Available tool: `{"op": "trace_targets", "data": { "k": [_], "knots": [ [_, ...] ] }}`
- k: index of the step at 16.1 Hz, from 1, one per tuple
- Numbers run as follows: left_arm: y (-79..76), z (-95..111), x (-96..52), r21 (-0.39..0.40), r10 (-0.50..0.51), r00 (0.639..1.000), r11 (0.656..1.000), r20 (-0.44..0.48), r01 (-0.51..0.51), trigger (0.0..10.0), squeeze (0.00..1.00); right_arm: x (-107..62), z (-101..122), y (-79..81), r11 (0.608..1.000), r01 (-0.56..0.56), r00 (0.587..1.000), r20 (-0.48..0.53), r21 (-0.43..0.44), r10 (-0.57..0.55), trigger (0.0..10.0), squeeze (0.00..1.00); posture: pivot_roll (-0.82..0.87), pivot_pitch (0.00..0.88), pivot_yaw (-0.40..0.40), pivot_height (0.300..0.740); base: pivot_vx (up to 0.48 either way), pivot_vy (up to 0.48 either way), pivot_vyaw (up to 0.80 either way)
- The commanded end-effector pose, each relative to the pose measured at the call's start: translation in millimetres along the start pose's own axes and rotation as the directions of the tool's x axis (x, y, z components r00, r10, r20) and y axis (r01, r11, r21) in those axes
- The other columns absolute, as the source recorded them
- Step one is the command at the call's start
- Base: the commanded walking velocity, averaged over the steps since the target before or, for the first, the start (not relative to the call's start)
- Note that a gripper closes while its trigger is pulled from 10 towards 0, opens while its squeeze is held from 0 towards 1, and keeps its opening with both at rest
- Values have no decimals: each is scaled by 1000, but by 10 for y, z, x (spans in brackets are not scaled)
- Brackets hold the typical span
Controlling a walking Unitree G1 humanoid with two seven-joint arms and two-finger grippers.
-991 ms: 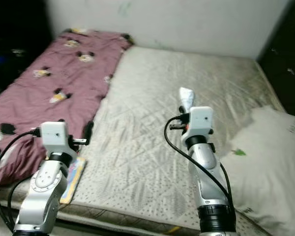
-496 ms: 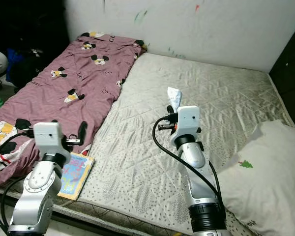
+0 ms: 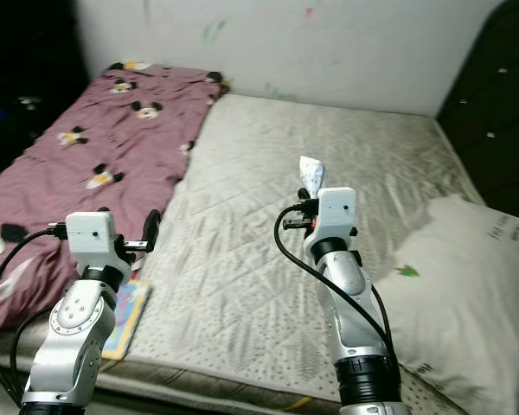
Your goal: Clean up the room
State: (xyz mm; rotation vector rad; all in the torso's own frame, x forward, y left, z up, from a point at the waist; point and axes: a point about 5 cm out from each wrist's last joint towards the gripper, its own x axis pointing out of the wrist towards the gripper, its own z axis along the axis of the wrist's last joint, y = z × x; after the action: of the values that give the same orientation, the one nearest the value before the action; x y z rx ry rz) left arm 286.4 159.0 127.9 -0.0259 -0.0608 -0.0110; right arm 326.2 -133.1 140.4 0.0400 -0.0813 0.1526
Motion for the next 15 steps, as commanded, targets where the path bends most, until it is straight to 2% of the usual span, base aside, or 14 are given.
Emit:
{"op": "trace_targets", "data": {
  "k": [1, 10, 15],
  "knots": [
    [33, -28, -15, -2, 8, 1000, 1000, -12, -8, 10000, 0, 21, 10, 55, 1000, -27, 1000, 4, -1, 27, 10000, 0, -14, 0, -16, 740, 0, 292, 0],
    [16, -16, 0, -6, 5, 1000, 1000, -6, -5, 10000, 0, 36, -34, 90, 999, -43, 999, -19, 7, 43, 10000, 0, -15, 0, -16, 740, 0, 392, 0],
    [4, -5, 24, -6, 2, 1000, 1000, -2, -2, 10000, 0, 44, -46, 82, 999, -41, 999, -22, 10, 41, 10000, 0, -15, 0, -18, 740, 0, 421, -600]
  ]
}}
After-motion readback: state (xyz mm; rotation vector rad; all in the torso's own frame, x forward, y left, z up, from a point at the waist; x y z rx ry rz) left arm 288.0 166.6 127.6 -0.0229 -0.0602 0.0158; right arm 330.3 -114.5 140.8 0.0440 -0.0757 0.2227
